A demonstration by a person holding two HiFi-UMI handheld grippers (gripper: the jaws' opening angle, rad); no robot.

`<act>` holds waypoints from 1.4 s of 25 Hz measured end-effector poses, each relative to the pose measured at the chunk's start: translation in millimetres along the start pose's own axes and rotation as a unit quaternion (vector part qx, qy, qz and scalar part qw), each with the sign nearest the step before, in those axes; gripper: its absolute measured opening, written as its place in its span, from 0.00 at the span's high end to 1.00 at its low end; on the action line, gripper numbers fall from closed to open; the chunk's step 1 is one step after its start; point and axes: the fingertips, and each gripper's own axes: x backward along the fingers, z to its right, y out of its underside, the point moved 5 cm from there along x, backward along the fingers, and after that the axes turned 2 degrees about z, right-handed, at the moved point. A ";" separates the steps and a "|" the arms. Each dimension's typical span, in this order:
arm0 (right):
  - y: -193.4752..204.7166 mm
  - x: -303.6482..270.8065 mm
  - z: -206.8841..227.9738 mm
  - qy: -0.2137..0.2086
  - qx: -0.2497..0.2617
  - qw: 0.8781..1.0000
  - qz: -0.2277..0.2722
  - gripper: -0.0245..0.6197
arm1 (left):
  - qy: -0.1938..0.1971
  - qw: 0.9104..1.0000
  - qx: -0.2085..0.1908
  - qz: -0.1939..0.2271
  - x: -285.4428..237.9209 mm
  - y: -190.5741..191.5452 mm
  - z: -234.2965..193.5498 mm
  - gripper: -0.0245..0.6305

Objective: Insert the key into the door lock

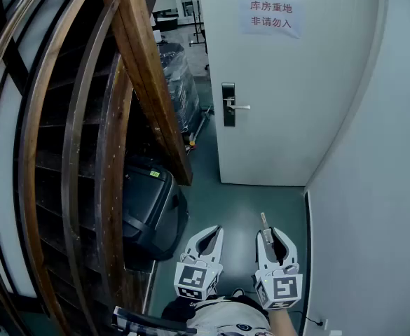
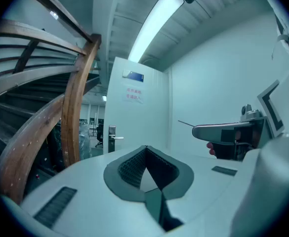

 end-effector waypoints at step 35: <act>26.4 -63.3 40.5 -0.028 -0.007 0.999 -0.033 0.78 | 0.005 1.000 0.022 -0.021 -88.5 20.8 -0.1 0.96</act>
